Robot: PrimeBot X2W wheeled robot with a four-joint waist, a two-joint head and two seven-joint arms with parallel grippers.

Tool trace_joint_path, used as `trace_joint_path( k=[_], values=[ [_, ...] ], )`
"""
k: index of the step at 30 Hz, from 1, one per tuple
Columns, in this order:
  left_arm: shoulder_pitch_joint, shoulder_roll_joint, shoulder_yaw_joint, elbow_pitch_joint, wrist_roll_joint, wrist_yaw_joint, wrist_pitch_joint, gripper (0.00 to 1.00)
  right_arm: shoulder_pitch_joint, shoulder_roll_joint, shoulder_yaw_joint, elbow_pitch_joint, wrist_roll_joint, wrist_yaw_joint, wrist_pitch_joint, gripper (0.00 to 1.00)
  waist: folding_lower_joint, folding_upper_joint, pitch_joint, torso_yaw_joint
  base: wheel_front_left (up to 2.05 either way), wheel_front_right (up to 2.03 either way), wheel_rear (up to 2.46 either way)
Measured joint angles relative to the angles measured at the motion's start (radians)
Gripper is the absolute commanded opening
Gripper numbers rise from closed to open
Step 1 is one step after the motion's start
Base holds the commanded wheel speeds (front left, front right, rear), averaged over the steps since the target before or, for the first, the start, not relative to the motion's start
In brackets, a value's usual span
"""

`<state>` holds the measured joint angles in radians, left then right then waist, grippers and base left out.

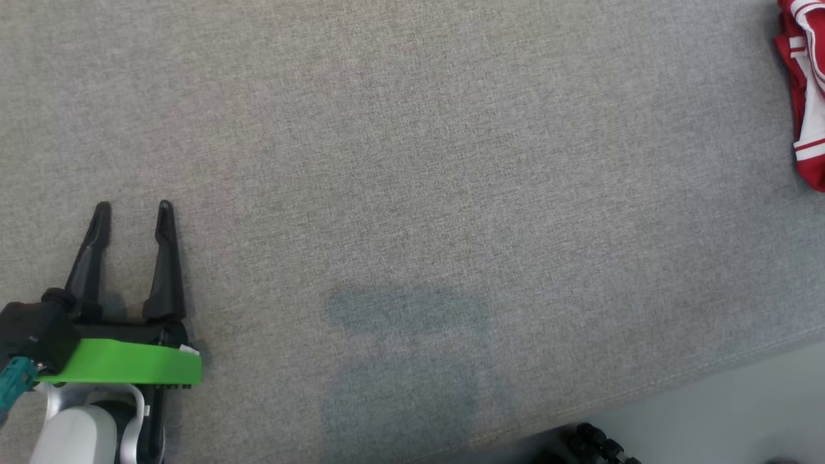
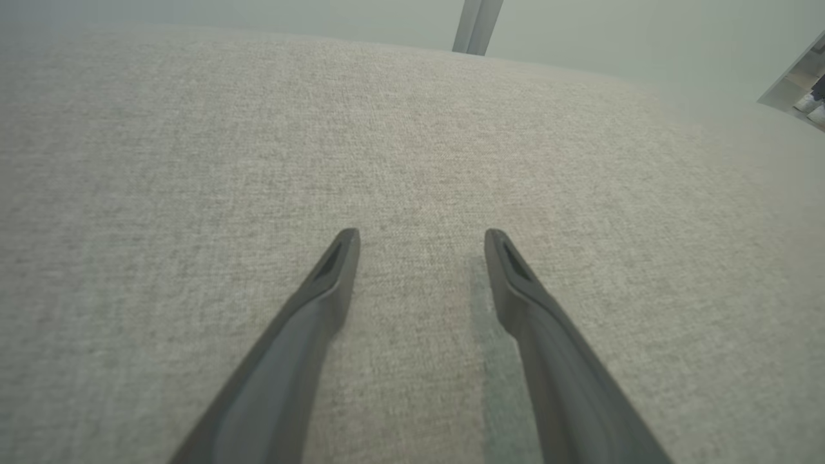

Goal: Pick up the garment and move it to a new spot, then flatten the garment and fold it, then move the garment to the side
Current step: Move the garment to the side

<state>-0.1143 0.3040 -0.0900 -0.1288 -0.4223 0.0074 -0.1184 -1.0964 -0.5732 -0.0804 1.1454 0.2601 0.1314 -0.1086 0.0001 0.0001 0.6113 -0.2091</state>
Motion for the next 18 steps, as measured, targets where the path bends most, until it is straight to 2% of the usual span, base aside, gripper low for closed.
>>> trace_joint_path(
  k=[6, 12, 18],
  values=[
    [0.002, -0.042, -0.017, 0.08, -0.019, -0.008, -0.057, 1.0, 0.041, -0.001, 0.078, -0.103, 0.028, 0.0, -0.093, 1.0, 0.0, -0.0001, -0.067, 0.018, 0.0, 0.0, 0.0],
    [0.046, -0.07, -0.006, 0.184, -0.028, -0.007, -0.111, 1.0, 0.241, -0.009, 0.18, -0.37, 0.115, 0.0, -0.135, 1.0, 0.0, 0.0, -0.186, 0.053, 0.0, 0.0, 0.0],
    [0.076, -0.076, 0.0, 0.251, -0.029, -0.012, -0.13, 1.0, 0.522, -0.006, 0.161, -0.629, 0.166, 0.0, -0.139, 1.0, -0.0001, 0.0, -0.297, 0.091, 0.0, 0.0, 0.0]
  ],
)
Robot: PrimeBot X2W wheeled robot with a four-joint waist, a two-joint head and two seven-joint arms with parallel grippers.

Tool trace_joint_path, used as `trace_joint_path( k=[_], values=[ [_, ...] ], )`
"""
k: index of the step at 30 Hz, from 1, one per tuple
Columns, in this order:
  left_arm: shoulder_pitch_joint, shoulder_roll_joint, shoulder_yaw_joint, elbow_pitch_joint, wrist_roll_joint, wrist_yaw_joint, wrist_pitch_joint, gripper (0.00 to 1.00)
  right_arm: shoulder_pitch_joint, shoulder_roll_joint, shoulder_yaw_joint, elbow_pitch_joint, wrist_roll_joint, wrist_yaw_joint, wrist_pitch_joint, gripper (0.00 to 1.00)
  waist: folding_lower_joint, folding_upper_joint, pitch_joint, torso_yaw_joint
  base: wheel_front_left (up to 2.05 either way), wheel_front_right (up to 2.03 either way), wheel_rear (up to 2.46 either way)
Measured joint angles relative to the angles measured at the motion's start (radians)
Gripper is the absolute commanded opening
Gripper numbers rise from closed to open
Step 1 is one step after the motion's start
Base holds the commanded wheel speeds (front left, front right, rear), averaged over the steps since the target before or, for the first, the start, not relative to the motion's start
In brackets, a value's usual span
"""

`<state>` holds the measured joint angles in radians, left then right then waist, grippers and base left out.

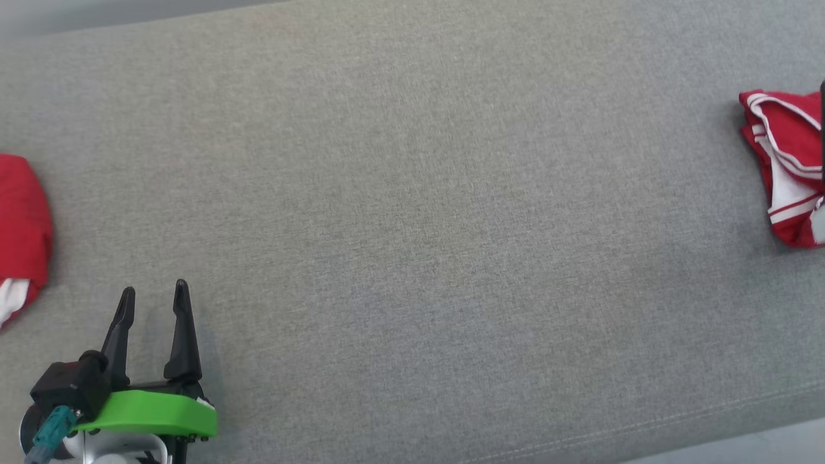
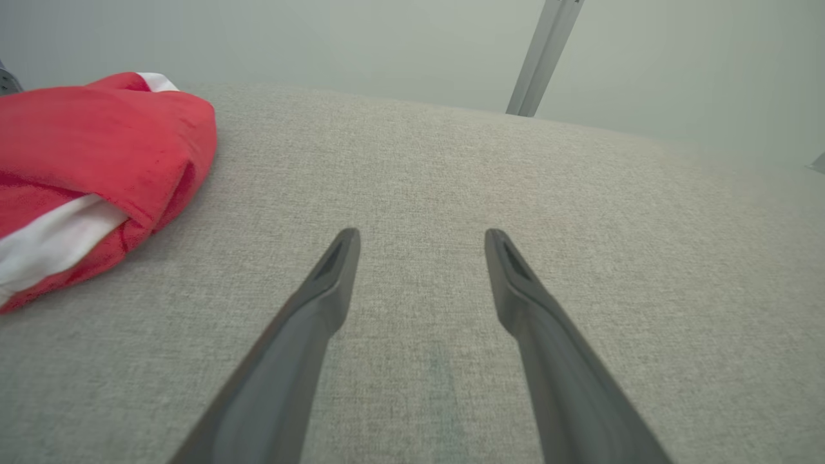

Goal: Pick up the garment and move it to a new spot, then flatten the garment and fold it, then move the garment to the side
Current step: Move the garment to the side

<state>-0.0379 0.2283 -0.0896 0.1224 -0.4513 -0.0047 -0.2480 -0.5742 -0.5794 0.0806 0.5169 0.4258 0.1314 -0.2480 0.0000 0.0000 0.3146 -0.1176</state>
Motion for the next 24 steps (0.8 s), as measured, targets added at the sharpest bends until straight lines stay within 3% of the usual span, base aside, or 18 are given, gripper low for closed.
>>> trace_joint_path(
  k=[3, 10, 18, 24],
  values=[
    [0.009, 0.0, 0.007, 0.03, 0.004, -0.001, -0.003, 1.0, 0.147, 0.034, -0.044, -0.105, -0.009, -0.001, 0.002, 1.0, 0.0, 0.0, -0.051, 0.025, 0.0, 0.0, 0.0],
    [0.021, 0.0, 0.026, 0.084, 0.007, -0.004, -0.01, 1.0, 0.381, 0.188, -0.137, -0.26, -0.11, 0.0, 0.0, 1.0, 0.0, 0.0, -0.148, 0.083, 0.0, 0.0, 0.0],
    [0.056, -0.008, 0.05, 0.119, 0.041, -0.024, -0.012, 1.0, 0.502, 0.308, -0.161, -0.293, -0.228, 0.0, -0.011, 1.0, 0.0, 0.0, -0.225, 0.117, 0.0, 0.0, 0.0],
    [0.09, -0.027, 0.088, 0.131, 0.088, -0.072, -0.013, 1.0, 0.559, 0.367, -0.202, -0.3, -0.295, 0.0, -0.014, 1.0, 0.0, 0.0, -0.27, 0.123, 0.0, 0.0, 0.0]
  ],
)
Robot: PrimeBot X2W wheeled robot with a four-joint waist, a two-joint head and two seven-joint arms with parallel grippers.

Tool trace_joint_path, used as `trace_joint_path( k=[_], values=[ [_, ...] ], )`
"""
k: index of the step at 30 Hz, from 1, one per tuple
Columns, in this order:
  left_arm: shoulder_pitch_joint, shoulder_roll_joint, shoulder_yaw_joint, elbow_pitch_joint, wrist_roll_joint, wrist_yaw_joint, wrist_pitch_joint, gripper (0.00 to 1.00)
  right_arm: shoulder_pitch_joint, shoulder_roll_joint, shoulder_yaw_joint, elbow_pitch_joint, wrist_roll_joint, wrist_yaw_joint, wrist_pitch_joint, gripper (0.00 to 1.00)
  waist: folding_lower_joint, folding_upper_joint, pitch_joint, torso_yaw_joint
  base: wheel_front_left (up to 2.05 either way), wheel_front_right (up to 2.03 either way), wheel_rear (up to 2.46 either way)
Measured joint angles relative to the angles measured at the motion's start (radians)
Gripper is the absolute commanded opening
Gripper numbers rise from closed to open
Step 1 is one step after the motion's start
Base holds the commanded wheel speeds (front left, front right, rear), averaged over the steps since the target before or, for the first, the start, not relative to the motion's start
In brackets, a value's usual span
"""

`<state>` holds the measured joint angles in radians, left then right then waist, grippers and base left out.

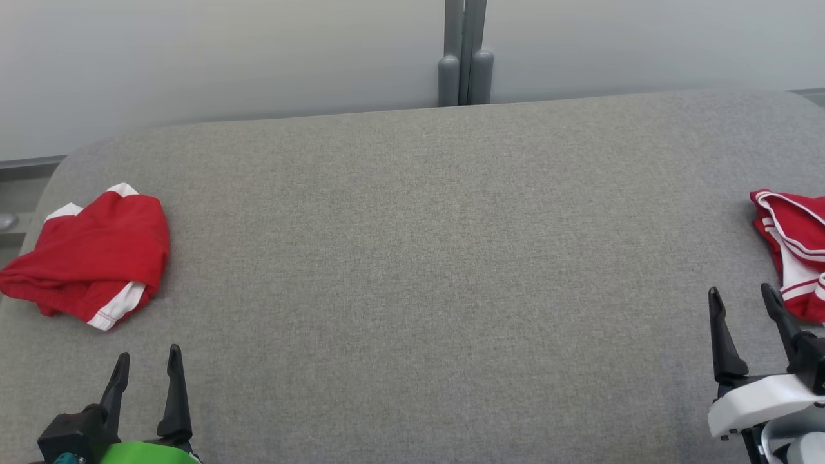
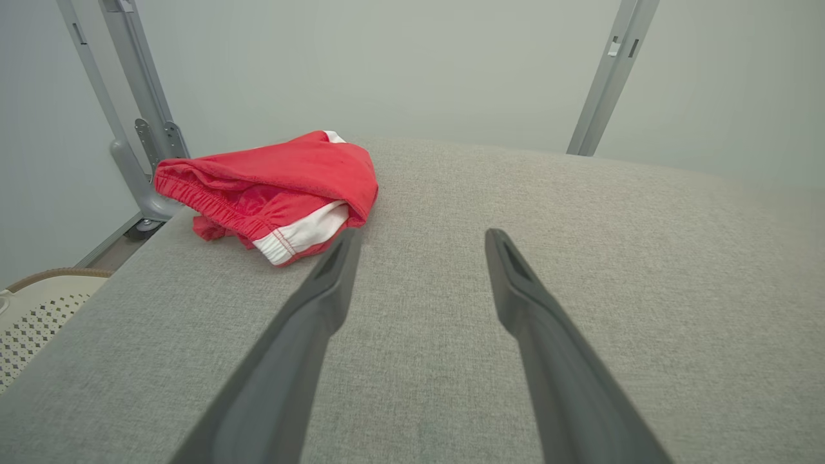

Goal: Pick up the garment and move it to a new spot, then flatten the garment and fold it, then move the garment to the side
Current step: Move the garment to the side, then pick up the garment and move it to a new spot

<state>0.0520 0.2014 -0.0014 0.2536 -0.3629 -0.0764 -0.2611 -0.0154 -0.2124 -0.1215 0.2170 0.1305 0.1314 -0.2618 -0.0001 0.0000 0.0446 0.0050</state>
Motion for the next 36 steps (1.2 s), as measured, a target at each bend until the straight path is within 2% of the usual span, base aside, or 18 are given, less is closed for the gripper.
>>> trace_joint_path(
  k=[6, 22, 29, 36],
  values=[
    [0.011, -0.024, 0.023, 0.005, 0.028, -0.029, 0.0, 1.0, 0.031, 0.037, -0.012, 0.002, -0.021, 0.0, 0.0, 1.0, 0.0, 0.0, -0.024, 0.001, 0.0, 0.0, 0.0],
    [0.007, -0.046, 0.046, 0.006, 0.059, -0.051, 0.0, 1.0, 0.024, 0.043, -0.007, 0.001, -0.026, 0.0, -0.001, 1.0, 0.0001, 0.0, -0.011, 0.015, 0.0, 0.0, 0.0],
    [-0.006, -0.051, 0.06, 0.0, 0.066, -0.052, 0.0, 1.0, 0.0, 0.038, 0.018, -0.008, -0.028, 0.0, -0.001, 1.0, 0.0001, 0.0, -0.005, 0.084, 0.0, 0.0, 0.0],
    [0.009, -0.051, 0.077, 0.002, 0.067, -0.053, 0.0, 1.0, -0.014, 0.038, 0.071, 0.005, -0.021, 0.0, -0.001, 1.0, 0.0, 0.0, -0.015, 0.21, 0.0, 0.0, 0.0]
  ],
)
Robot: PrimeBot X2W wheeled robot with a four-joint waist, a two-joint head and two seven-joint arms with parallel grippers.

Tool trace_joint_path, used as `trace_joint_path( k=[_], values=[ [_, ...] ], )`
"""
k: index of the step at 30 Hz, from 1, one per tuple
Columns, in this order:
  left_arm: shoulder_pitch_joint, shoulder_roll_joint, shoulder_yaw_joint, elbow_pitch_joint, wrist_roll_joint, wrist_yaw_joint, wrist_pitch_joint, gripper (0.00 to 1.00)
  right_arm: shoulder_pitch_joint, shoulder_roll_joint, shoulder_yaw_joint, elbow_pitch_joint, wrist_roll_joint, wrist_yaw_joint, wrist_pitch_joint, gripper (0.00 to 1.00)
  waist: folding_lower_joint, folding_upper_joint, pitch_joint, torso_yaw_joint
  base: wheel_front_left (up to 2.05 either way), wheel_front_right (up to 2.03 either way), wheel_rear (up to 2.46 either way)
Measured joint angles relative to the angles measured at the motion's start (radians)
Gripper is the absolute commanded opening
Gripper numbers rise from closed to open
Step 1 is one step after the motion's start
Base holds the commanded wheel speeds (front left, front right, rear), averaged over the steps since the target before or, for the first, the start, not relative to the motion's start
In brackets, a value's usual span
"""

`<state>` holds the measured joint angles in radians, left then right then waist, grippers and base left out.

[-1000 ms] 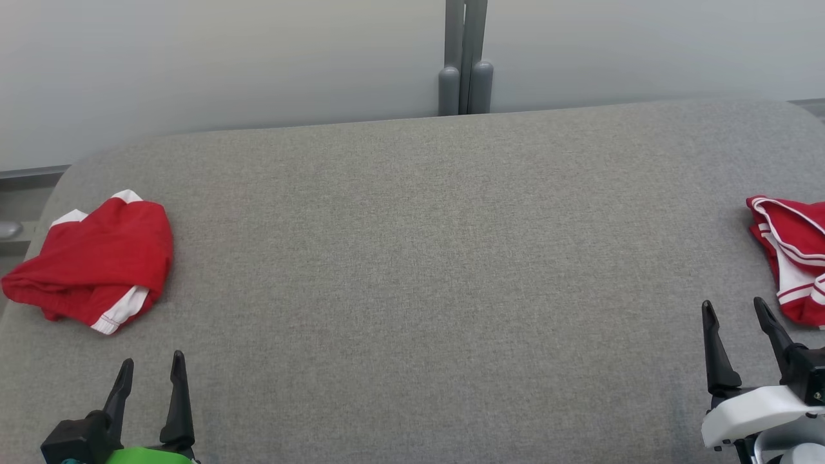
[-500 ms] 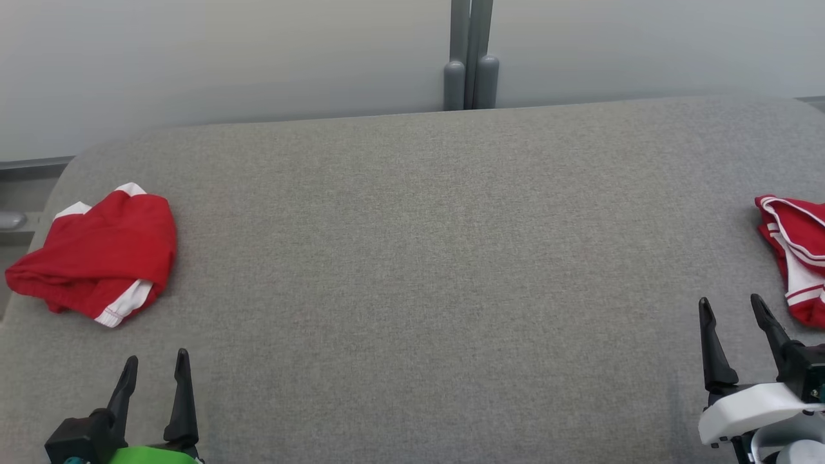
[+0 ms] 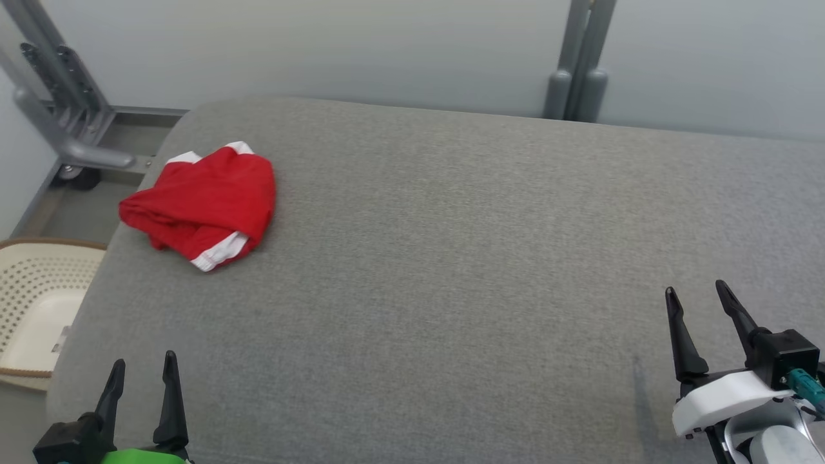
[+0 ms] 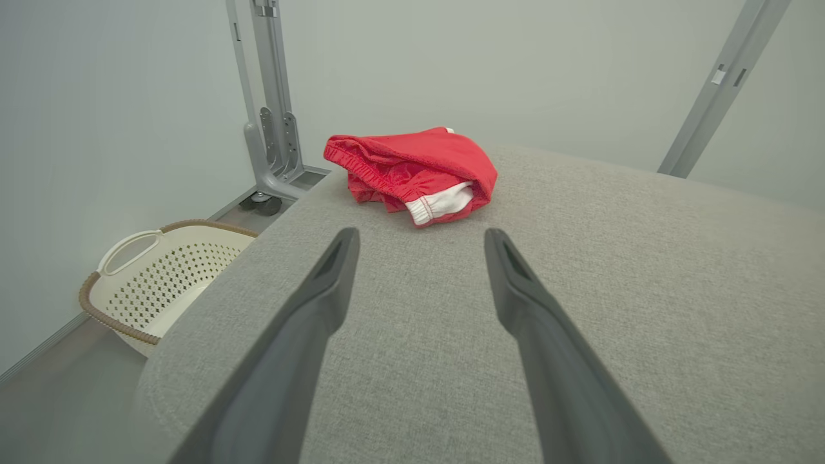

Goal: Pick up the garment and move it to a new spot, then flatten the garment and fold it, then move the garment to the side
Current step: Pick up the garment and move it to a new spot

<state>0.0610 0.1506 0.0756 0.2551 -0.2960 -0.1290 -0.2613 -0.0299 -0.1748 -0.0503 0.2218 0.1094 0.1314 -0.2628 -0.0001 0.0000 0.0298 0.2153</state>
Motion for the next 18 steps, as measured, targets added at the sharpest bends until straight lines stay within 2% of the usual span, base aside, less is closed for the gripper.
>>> trace_joint_path(
  k=[1, 12, 18],
  values=[
    [0.0, 0.0, 0.0, 0.0, 0.0, 0.0, 0.0, 1.0, 0.0, 0.0, 0.0, 0.0, 0.0, 0.0, 0.0, 1.0, 0.0, 0.0, 0.0, 0.0, 0.0, 0.0, 0.0],
    [0.054, 0.015, 0.032, -0.021, 0.002, 0.0, -0.001, 1.0, -0.019, 0.013, 0.066, 0.032, 0.013, 0.0, 0.0, 1.0, 0.0, 0.0, -0.031, 0.218, 0.0, 0.0, 0.0],
    [0.062, 0.01, 0.039, -0.028, 0.001, 0.0, -0.001, 1.0, -0.027, 0.01, 0.078, 0.035, 0.017, 0.0, 0.0, 1.0, 0.0, -0.0001, -0.047, 0.274, 0.0, 0.0, 0.0]
  ],
)
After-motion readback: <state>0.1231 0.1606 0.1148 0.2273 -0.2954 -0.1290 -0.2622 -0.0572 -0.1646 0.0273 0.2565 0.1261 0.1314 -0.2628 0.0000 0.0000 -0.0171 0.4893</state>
